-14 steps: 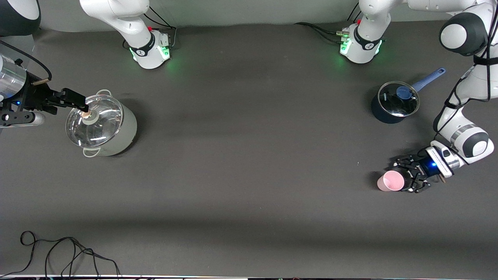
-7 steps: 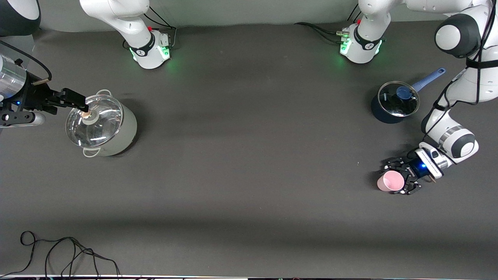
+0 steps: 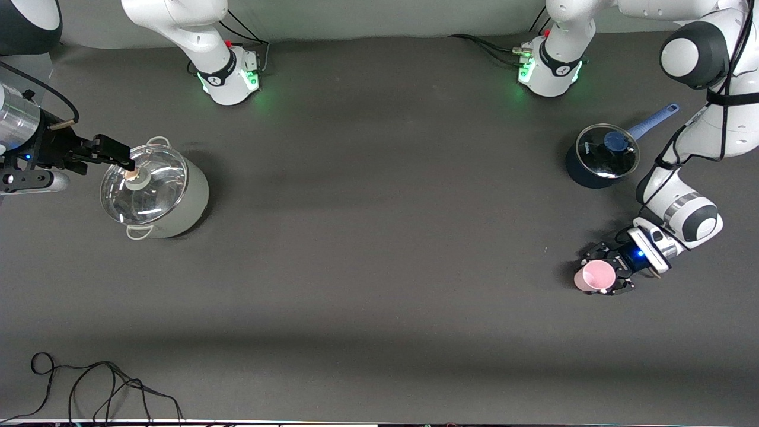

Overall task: Transfer pink cup from left to right arm
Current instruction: 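Grasp the pink cup with the left gripper and lift it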

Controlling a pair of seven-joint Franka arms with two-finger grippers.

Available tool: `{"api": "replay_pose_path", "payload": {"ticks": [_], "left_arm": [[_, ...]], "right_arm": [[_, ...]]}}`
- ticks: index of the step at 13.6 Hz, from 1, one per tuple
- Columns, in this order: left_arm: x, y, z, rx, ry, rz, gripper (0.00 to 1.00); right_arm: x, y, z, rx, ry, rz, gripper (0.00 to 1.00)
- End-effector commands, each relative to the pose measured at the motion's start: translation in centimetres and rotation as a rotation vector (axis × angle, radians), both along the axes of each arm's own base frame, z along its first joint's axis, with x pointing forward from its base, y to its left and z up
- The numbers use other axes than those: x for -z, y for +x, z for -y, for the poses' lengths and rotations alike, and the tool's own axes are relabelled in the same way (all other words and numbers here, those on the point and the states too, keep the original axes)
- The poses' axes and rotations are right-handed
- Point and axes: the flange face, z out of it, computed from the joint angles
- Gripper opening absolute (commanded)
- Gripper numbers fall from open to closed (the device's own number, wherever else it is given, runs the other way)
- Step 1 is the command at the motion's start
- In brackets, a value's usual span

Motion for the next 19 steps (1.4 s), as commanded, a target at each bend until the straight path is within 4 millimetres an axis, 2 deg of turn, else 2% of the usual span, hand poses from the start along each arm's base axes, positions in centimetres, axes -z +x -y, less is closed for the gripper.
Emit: {"api": "replay_pose_path", "payload": {"ticks": [1, 2, 3, 5, 8, 10, 13, 15, 16, 17, 19], "left_arm": [[-0.6, 0.1, 0.1, -0.018, 0.017, 0.011, 0.51], [-1.2, -0.1, 0.2, -0.018, 0.014, 0.005, 0.49], [-2.5, -0.1, 1.3, -0.016, 0.005, 0.001, 0.48], [-5.3, -0.4, 5.1, -0.048, -0.018, -0.009, 0.46], [-10.6, -1.1, 11.2, -0.098, -0.008, -0.016, 0.45], [-14.6, -2.7, 16.9, -0.137, 0.006, -0.036, 0.44], [-20.6, -5.0, 26.8, -0.212, -0.012, -0.07, 0.45], [-23.2, -7.2, 34.2, -0.213, -0.013, -0.123, 0.45], [-24.6, -8.0, 37.1, -0.209, -0.008, -0.14, 0.45], [-25.9, -8.7, 39.5, -0.208, -0.005, -0.157, 0.45], [-28.6, -9.8, 43.0, -0.201, 0.016, -0.171, 0.45]], "right_arm": [[-0.1, -0.1, 0.0, -0.018, -0.004, 0.0, 1.0], [-0.2, -0.1, 0.0, -0.018, -0.004, 0.001, 1.0], [-0.2, -0.1, 0.0, -0.018, -0.004, 0.001, 1.0], [-0.1, -0.1, 0.0, -0.018, -0.004, 0.0, 1.0], [-0.1, -0.1, 0.0, -0.018, -0.004, 0.0, 1.0], [-0.1, -0.1, 0.0, -0.007, -0.005, -0.001, 1.0], [-0.2, 0.0, -0.1, 0.013, -0.006, 0.005, 1.0], [-0.3, 0.1, -0.6, 0.174, -0.009, 0.004, 1.0], [-0.5, 0.0, -1.3, 0.282, 0.022, -0.005, 1.0], [-0.5, 0.0, -2.0, 0.399, 0.071, -0.026, 1.0], [-0.4, 0.1, -2.9, 0.651, 0.098, -0.07, 0.99]]}}
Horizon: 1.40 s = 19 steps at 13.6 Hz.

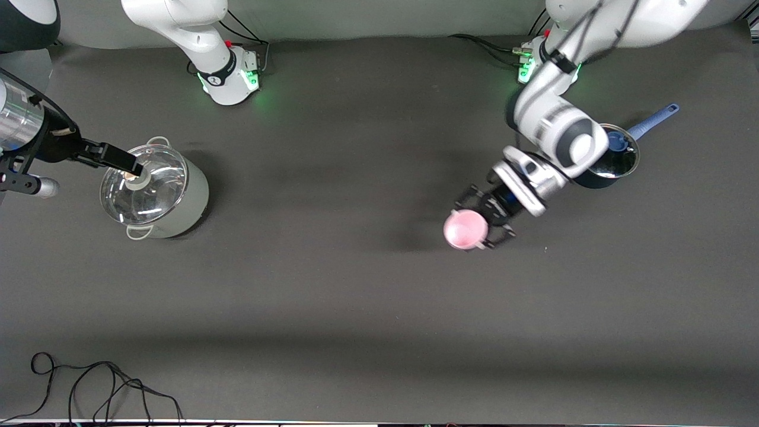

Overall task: Transfer pink cup from left to right arm
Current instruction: 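Carry the cup to mid-table while the right gripper reaches toward it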

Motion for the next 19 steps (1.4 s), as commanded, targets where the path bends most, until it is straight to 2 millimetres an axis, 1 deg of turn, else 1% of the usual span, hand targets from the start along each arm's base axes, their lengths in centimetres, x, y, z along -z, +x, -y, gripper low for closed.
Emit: {"api": "replay_pose_path", "payload": {"ticks": [1, 2, 3, 5, 7, 8, 9, 10, 12, 13, 15, 17, 18, 19], "left_arm": [[-3.4, -0.9, 3.3, -0.009, 0.002, -0.016, 0.45], [-4.5, -1.5, 5.2, 0.008, 0.001, -0.013, 0.45], [-5.6, -2.0, 7.0, 0.016, -0.002, -0.029, 0.45], [-8.1, -2.9, 9.9, 0.019, 0.005, -0.053, 0.45], [-9.7, -3.5, 11.7, 0.022, -0.004, -0.069, 0.45], [-10.2, -3.9, 12.3, 0.018, -0.002, -0.084, 0.45], [-10.4, -4.0, 12.4, 0.011, 0.005, -0.093, 0.45], [-10.4, -4.0, 12.6, 0.013, 0.003, -0.095, 0.45], [-10.4, -4.0, 12.5, 0.011, 0.002, -0.097, 0.45], [-10.3, -4.0, 12.6, 0.013, 0.002, -0.099, 0.45], [-10.2, -4.0, 12.6, 0.013, 0.002, -0.1, 0.45], [-10.2, -4.0, 12.6, 0.013, 0.002, -0.102, 0.45], [-10.2, -3.9, 12.5, 0.011, 0.001, -0.102, 0.45], [-10.2, -4.0, 12.6, 0.013, 0.002, -0.102, 0.45]], "right_arm": [[-0.4, 0.2, -2.4, 0.28, 0.03, -0.052, 0.99], [-0.6, 0.2, -4.2, 0.365, 0.052, -0.077, 0.99], [-1.3, 0.2, -4.9, 0.476, 0.087, -0.103, 0.99], [-2.8, 0.7, -8.3, 0.636, 0.154, -0.164, 0.99], [-4.1, 1.7, -11.5, 0.769, 0.195, -0.219, 0.99], [-4.6, 1.6, -14.6, 0.781, 0.195, -0.233, 0.99], [-4.8, 1.7, -17.4, 0.797, 0.187, -0.242, 0.99], [-4.7, 2.0, -19.5, 0.828, 0.177, -0.254, 0.99], [-4.0, 1.7, -24.3, 0.835, 0.157, -0.266, 0.99], [-4.0, 1.9, -25.8, 0.871, 0.171, -0.261, 0.99], [-3.4, 1.6, -29.9, 0.884, 0.18, -0.242, 0.99], [-2.1, 1.5, -32.6, 0.846, 0.144, -0.208, 0.99], [-1.4, 1.0, -34.0, 0.825, 0.132, -0.206, 0.99], [-0.7, 1.2, -34.5, 0.819, 0.127, -0.21, 0.99]]}}
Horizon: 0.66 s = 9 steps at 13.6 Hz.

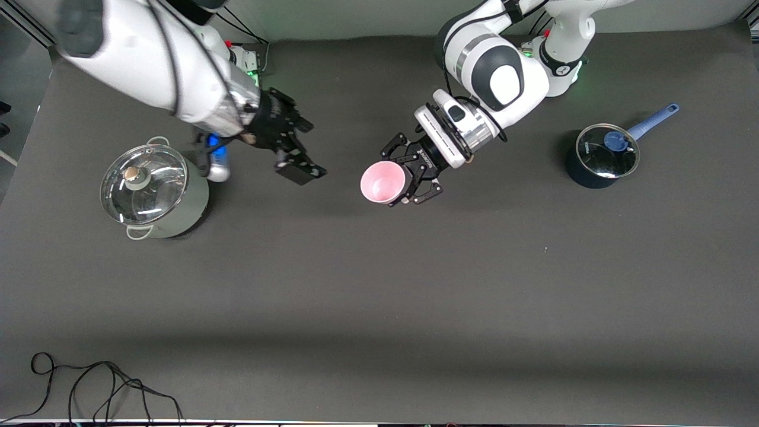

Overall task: Transfer pink cup from left to right arm
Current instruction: 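Carry the cup to mid-table while the right gripper reaches toward it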

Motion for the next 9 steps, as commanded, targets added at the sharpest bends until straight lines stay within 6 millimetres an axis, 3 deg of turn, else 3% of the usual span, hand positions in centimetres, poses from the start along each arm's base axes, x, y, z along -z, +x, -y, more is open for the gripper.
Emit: {"api": "replay_pose_path", "payload": {"ticks": [1, 3, 6, 9], "left_arm": [[-0.4, 0.0, 0.3, -0.012, -0.003, -0.011, 0.45], [-0.3, 0.0, 0.3, -0.012, -0.002, -0.013, 0.45], [-0.2, -0.1, 0.3, -0.011, -0.003, -0.014, 0.45], [-0.2, 0.0, 0.2, -0.014, -0.002, -0.015, 0.45]], "right_arm": [[1.2, 0.8, -2.4, 0.007, -0.012, 0.022, 0.99], [2.2, 1.0, -4.1, 0.004, 0.005, 0.049, 0.99], [4.0, 1.8, -4.8, -0.018, 0.012, 0.061, 0.99], [5.5, 1.2, -6.5, -0.159, 0.018, 0.087, 0.99]]}}
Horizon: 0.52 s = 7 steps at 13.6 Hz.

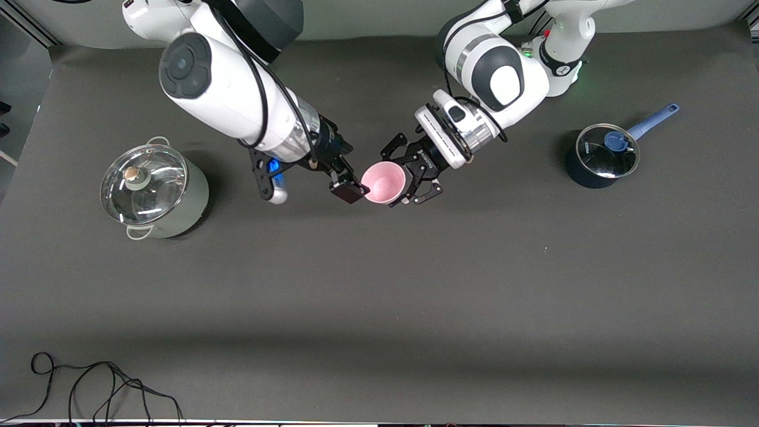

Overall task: Transfer pink cup from left to right arm
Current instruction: 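Close the right gripper on the pink cup's side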

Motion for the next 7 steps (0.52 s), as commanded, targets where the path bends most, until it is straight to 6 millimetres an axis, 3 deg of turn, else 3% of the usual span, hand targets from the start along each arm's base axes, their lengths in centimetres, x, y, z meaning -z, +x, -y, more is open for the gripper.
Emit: {"api": "replay_pose_path", "payload": {"ticks": [1, 6, 7], "left_arm": [[-0.3, 0.0, 0.2, -0.012, -0.001, -0.012, 0.45], [-0.2, 0.1, 0.2, -0.014, 0.0, -0.012, 0.46], [-0.2, 0.1, 0.2, -0.014, -0.001, -0.013, 0.46]], "right_arm": [[0.4, -0.1, -1.6, -0.101, 0.004, 0.046, 0.99], [1.2, -1.1, -3.0, -0.22, 0.007, 0.072, 0.96], [1.2, -1.0, -3.0, -0.23, 0.008, 0.076, 0.68]]}}
